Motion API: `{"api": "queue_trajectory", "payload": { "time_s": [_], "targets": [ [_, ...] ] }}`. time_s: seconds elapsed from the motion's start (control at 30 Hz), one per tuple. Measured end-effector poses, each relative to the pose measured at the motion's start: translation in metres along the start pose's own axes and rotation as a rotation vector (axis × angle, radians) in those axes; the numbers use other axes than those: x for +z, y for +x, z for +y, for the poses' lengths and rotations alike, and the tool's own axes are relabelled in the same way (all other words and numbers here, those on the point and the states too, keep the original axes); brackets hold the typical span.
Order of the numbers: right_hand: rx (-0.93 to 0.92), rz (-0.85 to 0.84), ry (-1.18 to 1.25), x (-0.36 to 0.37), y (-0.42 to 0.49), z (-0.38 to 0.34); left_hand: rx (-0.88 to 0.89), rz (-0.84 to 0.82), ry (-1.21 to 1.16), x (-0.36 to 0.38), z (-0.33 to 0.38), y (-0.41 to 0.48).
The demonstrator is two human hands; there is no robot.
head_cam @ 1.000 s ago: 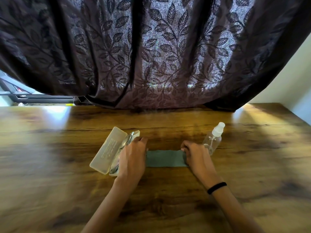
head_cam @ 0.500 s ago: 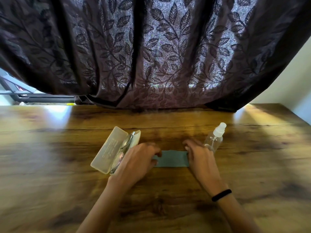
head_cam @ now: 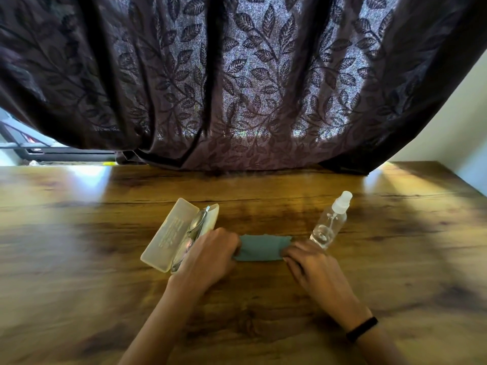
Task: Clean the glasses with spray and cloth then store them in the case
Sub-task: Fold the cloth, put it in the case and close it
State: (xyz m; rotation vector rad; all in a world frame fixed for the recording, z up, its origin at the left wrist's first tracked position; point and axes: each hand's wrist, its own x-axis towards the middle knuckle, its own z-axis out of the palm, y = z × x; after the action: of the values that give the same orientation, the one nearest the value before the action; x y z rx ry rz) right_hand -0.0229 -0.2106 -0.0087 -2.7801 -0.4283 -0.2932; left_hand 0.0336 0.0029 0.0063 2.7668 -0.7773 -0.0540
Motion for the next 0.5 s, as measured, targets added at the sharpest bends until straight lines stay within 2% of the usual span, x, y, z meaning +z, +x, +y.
{"api": "queue_trajectory", "payload": {
  "time_s": [0.2, 0.4, 0.5],
  "targets": [
    [0.060, 0.020, 0.114, -0.001, 0.009, 0.000, 0.006, 0.001, -0.024, 0.001, -0.005, 0.004],
    [0.133, 0.040, 0.118, -0.002, 0.029, 0.004, -0.106, 0.178, -0.036, -0.007, -0.006, 0.016],
    [0.187, 0.023, 0.085, -0.001, 0.043, 0.004, -0.137, 0.189, -0.030, -0.006, -0.004, 0.023]
  ]
}}
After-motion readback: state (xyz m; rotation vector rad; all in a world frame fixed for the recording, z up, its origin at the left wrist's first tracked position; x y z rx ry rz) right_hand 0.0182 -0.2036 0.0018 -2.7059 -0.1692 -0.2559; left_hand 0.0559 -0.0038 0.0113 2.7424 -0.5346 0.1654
